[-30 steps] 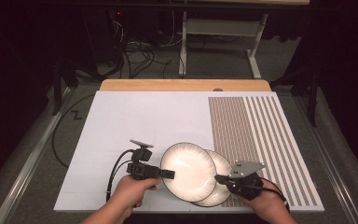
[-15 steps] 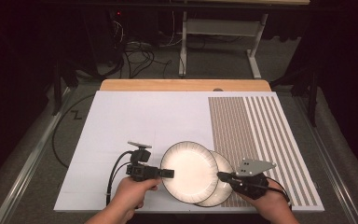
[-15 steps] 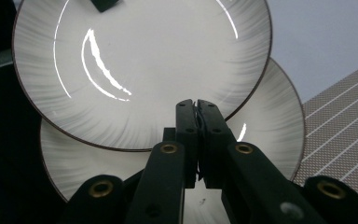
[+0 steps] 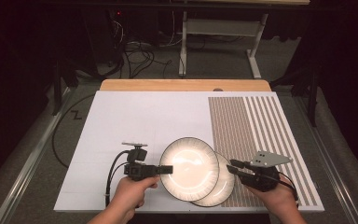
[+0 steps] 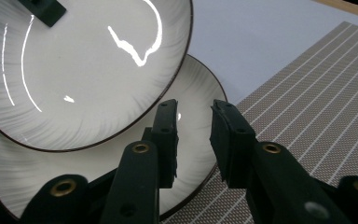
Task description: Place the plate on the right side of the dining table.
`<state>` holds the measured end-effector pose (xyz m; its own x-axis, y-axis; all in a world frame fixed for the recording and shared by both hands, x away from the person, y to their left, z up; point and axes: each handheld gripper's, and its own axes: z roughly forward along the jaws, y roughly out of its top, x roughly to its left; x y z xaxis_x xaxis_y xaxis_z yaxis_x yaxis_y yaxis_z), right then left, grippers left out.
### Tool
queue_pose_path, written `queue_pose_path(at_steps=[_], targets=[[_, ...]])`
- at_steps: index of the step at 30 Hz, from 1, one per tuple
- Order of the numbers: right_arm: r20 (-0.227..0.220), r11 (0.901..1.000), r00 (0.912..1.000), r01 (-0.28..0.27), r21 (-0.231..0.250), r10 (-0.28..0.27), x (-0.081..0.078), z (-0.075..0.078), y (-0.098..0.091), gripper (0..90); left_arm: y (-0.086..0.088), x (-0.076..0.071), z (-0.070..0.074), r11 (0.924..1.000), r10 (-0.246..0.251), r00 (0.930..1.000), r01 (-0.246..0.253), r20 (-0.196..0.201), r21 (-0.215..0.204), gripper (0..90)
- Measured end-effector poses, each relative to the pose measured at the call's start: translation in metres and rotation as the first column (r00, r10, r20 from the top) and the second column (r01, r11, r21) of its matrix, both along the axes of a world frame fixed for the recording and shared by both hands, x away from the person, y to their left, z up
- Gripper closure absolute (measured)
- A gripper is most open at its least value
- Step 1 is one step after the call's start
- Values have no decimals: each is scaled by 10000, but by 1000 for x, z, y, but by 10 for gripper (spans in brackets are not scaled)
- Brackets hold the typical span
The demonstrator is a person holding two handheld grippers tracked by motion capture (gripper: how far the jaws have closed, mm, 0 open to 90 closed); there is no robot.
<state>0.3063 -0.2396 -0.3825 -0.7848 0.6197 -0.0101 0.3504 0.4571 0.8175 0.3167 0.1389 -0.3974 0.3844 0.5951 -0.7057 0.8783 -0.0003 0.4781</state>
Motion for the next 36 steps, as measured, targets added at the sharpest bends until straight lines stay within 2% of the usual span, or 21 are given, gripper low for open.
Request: queue_pose_path(at_steps=[7, 12, 16, 17, 18, 19, 20, 22, 24, 26, 30, 31, 32, 36], targets=[[120, 9986, 9986, 508, 176, -510, 4, 0, -10, 666, 1, 4, 0, 9999, -100, 9988, 103, 479, -57, 801], [196, 9969, 9969, 752, 233, -756, 5, 0, -15, 626, 5, 7, 0, 9999, 35, 9969, -27, 787, -101, 804], [230, 9934, 9938, 1081, 379, -1090, 8, 0, -22, 576, 8, 11, 1, 9999, 85, 9917, -72, 1281, -107, 806], [230, 9934, 9938, 1081, 379, -1090, 8, 0, -22, 576, 8, 11, 1, 9999, 85, 9917, -72, 1281, -107, 806], [274, 9916, 9921, 1213, 458, -1226, 8, 1, -25, 553, 8, 12, 1, 9999, 88, 9881, -78, 1534, -71, 806], [300, 9910, 9915, 1252, 482, -1267, 8, 1, -26, 540, 8, 12, 1, 9999, 88, 9881, -78, 1534, -71, 806], [357, 9900, 9904, 1315, 512, -1334, 8, 1, -27, 522, 8, 14, 2, 10000, 90, 9833, -87, 1817, -26, 806], [405, 9889, 9892, 1389, 534, -1412, 8, 1, -28, 504, 8, 14, 2, 10000, 79, 9806, -79, 1957, -6, 806], [499, 9844, 9848, 1631, 667, -1665, 9, 1, -32, 437, 9, 17, 0, 9999, 116, 9717, -104, 2357, -64, 806], [477, 9830, 9839, 1686, 731, -1723, 8, 1, -32, 429, 9, 18, -1, 9998, 161, 9696, -136, 2440, -119, 806], [612, 9777, 9788, 1895, 902, -1953, 9, 2, -38, 365, 9, 16, -2, 9996, 279, 9483, -243, 3163, -153, 806], [615, 9762, 9777, 1946, 954, -2009, 9, 2, -39, 352, 9, 16, -2, 9996, 279, 9483, -243, 3163, -153, 806], [640, 9748, 9767, 1979, 1025, -2050, 9, 2, -40, 339, 10, 14, -3, 9995, 294, 9399, -248, 3402, -180, 806], [782, 9701, 9722, 2107, 1206, -2209, 7, 4, -45, 289, 11, 9, -6, 9993, 343, 9203, -250, 3897, -289, 805]])
